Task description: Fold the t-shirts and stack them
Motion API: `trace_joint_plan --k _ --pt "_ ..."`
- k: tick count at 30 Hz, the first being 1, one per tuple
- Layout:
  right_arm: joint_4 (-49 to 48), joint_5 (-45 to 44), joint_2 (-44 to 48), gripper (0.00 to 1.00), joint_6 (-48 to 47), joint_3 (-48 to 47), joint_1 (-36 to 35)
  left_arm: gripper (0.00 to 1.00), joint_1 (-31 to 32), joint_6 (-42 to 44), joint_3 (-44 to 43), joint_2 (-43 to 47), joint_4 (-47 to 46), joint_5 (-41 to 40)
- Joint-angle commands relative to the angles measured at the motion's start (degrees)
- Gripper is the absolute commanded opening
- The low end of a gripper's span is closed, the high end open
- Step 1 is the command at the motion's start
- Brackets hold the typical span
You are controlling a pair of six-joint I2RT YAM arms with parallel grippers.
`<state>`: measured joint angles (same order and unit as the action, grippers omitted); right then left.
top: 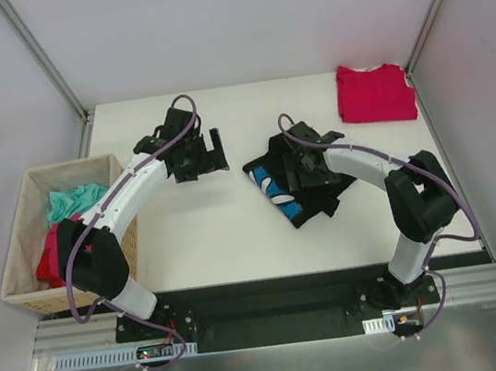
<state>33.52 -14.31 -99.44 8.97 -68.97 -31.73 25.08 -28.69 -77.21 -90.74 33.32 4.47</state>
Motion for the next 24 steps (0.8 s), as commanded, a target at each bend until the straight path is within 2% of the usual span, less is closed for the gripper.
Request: trace_joint_plan --k 1,6,15,20,24 --pt "-3.02 0.15 0.56 0.91 1.48 1.20 0.26 0.99 0.14 1.35 -0.40 1.27 0.69 -0.43" --pt "-4.07 0.68 2.66 0.91 3.59 8.31 0.35 0.99 0.14 1.70 -0.31 1.18 0.87 -0.60" --pt "-5.22 3.58 15.05 0.91 7.11 23.95 -0.88 0.99 0.14 1.71 -1.01 0.39 1.13 0.10" --pt "-3.91 3.59 21.02 0.91 9.48 28.36 -3.78 0.99 0.14 1.44 -0.93 0.21 1.05 0.71" --pt "-1.35 -1.06 24.80 0.91 9.66 26.88 -6.85 0.99 0.32 1.53 -1.62 -0.84 0.96 3.51"
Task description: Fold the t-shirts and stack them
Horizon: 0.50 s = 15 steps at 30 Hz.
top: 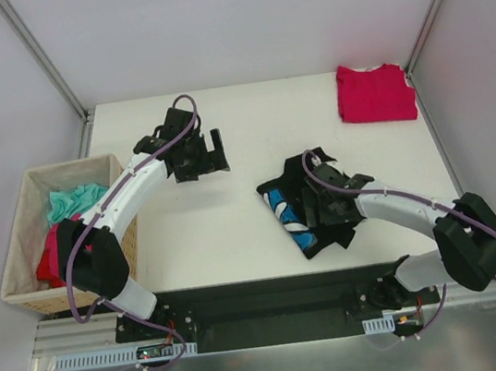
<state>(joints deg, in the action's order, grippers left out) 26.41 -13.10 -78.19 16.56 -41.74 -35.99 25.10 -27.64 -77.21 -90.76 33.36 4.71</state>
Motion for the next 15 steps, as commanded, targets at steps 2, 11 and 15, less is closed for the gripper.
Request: trace_joint_plan --k 2,11,15 --pt "7.06 -4.11 5.24 0.91 0.77 -3.42 -3.30 0.99 1.26 2.67 -3.82 -3.01 1.09 5.39" --pt "15.59 -18.09 8.32 0.91 -2.67 -13.28 -2.51 0.99 3.73 7.16 -12.79 -11.90 6.45 9.71" --pt "17.53 -15.90 10.95 0.91 -0.74 -10.75 -1.54 0.99 3.73 7.16 -12.26 -11.19 6.54 8.83"
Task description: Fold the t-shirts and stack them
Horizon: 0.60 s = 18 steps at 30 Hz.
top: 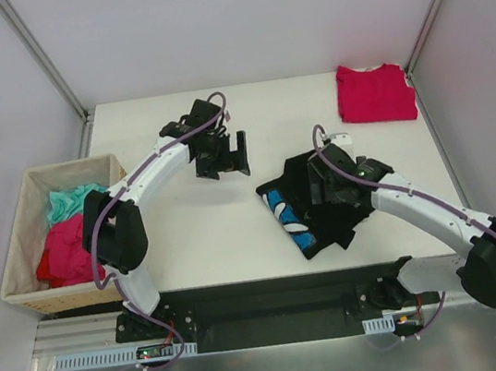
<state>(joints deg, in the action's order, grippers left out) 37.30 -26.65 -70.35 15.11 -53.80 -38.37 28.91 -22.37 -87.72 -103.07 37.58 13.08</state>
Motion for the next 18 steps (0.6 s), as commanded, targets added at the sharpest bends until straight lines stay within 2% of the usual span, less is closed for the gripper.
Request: trace_joint_plan --k 1,8,18 --pt "7.43 -1.91 3.72 0.91 1.58 1.94 0.84 0.99 -0.08 1.81 -1.75 1.37 2.32 0.37" --pt "8.50 -3.15 6.63 0.92 3.35 7.48 3.38 0.99 0.53 0.40 -3.42 -2.39 2.23 4.32" --pt "-2.21 7.83 -0.22 0.91 -2.45 8.36 18.75 0.99 4.93 -1.36 -2.99 -6.71 -2.16 11.61"
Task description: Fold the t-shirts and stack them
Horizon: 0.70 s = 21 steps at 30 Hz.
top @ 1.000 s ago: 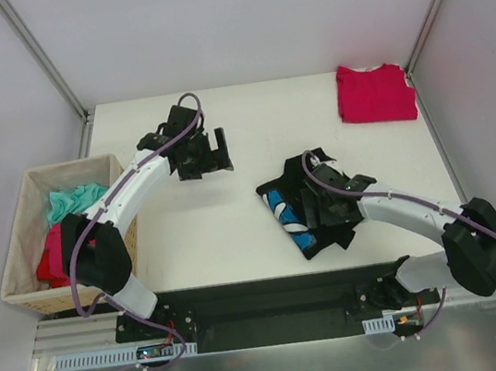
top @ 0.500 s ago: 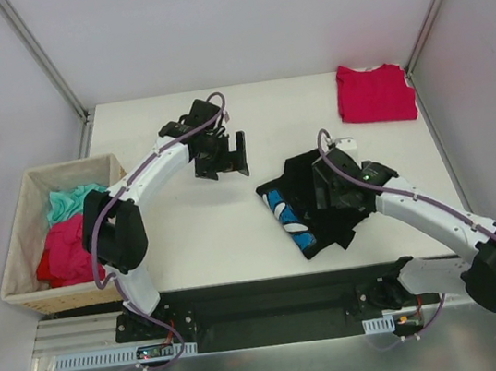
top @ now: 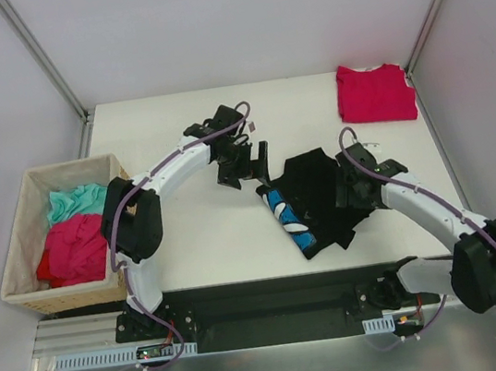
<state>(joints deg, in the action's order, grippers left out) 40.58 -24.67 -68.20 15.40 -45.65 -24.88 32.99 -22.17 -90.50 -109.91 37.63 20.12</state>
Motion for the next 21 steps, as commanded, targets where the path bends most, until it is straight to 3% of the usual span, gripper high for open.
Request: trace_joint_plan --k 1,11,21 --pt "-6.20 7.16 -3.15 0.91 -2.74 0.30 6.59 0.99 0.84 -1.82 0.14 0.22 -2.55 4.75" --pt "-12.10 14.29 -10.88 0.90 -0.28 2.67 14.24 0.99 0.76 -1.82 1.81 0.92 -3.53 5.11" --pt "-15.00 16.76 -14.59 0.86 1.30 4.08 15.65 0.99 0.23 -1.91 3.66 1.01 -3.52 4.75"
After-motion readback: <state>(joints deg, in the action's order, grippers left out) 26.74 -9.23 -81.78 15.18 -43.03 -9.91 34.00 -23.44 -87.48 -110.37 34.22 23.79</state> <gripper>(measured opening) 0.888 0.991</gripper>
